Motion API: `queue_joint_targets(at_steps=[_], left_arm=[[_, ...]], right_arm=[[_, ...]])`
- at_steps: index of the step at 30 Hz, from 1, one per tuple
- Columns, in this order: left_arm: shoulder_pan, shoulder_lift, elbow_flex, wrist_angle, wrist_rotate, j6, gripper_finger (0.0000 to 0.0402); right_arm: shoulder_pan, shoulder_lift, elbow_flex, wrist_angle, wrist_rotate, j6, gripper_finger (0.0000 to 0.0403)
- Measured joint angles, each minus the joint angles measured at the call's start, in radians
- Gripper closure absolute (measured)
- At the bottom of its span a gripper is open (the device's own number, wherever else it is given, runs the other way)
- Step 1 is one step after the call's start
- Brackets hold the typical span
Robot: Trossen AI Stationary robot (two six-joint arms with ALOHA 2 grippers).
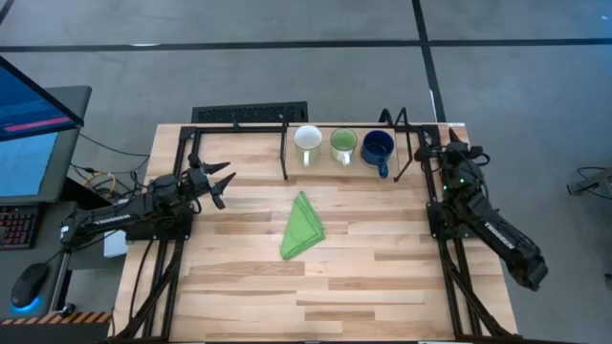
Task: Stack small to large cups/mugs on shelf
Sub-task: Return to Home Position
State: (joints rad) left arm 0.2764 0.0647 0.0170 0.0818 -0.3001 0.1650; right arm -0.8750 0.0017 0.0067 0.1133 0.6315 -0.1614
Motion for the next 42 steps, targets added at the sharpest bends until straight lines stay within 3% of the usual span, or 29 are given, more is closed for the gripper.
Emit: queue_joint_targets(at_steps=[6,14,42], left_arm=[[0.0,0.0,0.0,0.004,-0.014,0.03,0.0235],[0.0,0.0,0.0,0.007,-0.135,0.038,0.0235],[0.0,0.003,0.002,-0.021,-0.126,0.06,0.0235]], right_arm=[[-0.038,0.0,0.0,-0.027,0.028,0.008,0.0158],[-0.071,0.006,0.0,-0.038,0.025,0.012,0.0158],[-0.069,0.006,-0.001,-0.038,0.024,0.012,0.0158]])
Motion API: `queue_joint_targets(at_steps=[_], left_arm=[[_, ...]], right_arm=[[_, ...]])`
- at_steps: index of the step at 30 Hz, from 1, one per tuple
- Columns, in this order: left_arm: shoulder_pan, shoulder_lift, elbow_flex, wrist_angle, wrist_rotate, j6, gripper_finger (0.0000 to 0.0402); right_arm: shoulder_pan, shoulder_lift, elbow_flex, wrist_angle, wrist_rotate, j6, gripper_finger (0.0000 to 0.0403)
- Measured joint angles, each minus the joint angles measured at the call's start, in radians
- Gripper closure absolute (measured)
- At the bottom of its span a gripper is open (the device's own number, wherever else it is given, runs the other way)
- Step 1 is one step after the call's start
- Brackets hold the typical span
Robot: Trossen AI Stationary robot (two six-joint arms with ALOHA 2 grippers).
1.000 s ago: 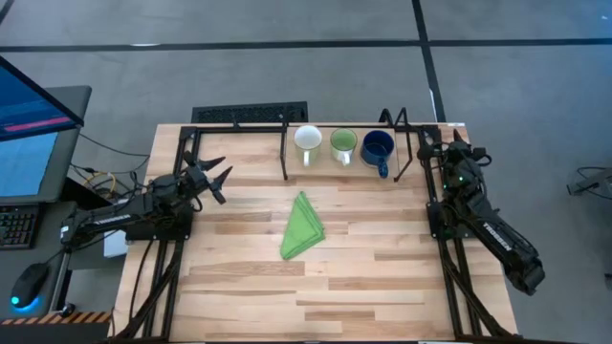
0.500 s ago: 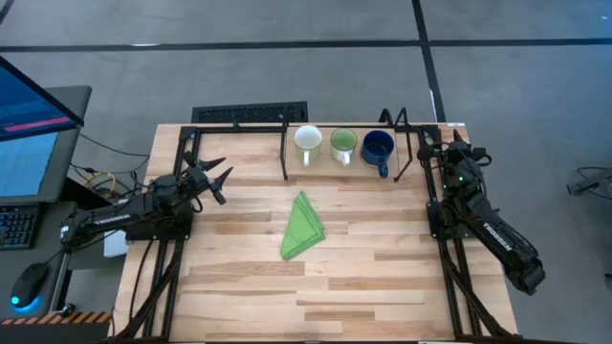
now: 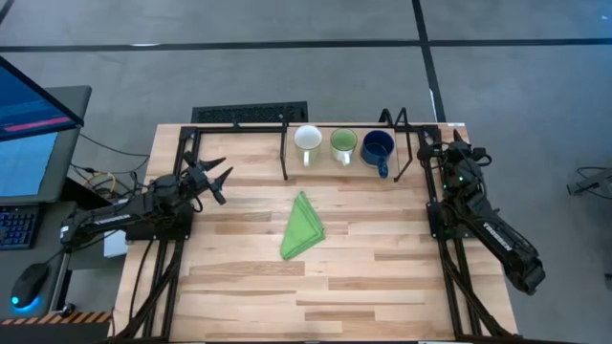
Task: Stack small to large cups/mugs on shelf
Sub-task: Return to Home Position
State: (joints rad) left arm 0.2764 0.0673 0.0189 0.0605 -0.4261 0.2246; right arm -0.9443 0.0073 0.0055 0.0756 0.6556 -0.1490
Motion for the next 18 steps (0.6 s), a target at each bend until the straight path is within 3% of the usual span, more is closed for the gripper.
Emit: queue_joint_targets(at_steps=[18], left_arm=[[0.0,0.0,0.0,-0.001,0.0,-0.008,0.0235]], right_arm=[[0.0,0.0,0.0,0.0,0.0,0.0,0.0158]])
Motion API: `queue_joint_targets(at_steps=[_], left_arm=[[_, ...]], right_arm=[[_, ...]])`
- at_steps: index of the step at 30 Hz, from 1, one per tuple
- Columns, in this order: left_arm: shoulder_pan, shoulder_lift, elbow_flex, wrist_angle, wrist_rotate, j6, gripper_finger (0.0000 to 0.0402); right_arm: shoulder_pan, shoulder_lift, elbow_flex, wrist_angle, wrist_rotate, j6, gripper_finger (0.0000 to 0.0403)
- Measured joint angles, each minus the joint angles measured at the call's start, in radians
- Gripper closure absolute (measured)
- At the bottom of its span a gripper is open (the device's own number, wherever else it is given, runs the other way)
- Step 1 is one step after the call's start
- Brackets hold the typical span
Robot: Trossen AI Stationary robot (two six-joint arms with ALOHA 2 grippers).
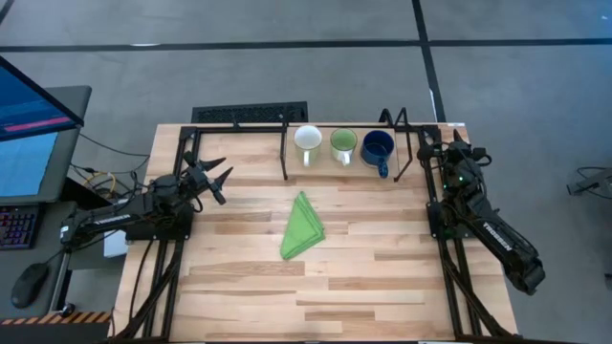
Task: Stack small to large cups/mugs on shelf
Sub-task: Return to Home Position
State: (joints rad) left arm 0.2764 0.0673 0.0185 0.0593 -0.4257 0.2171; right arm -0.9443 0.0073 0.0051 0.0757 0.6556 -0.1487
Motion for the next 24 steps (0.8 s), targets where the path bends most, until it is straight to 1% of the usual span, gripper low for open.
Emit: queue_joint_targets(at_steps=[24], left_arm=[[0.0,0.0,0.0,0.0,0.0,0.008,0.0235]], right_arm=[[0.0,0.0,0.0,0.0,0.0,0.0,0.0158]])
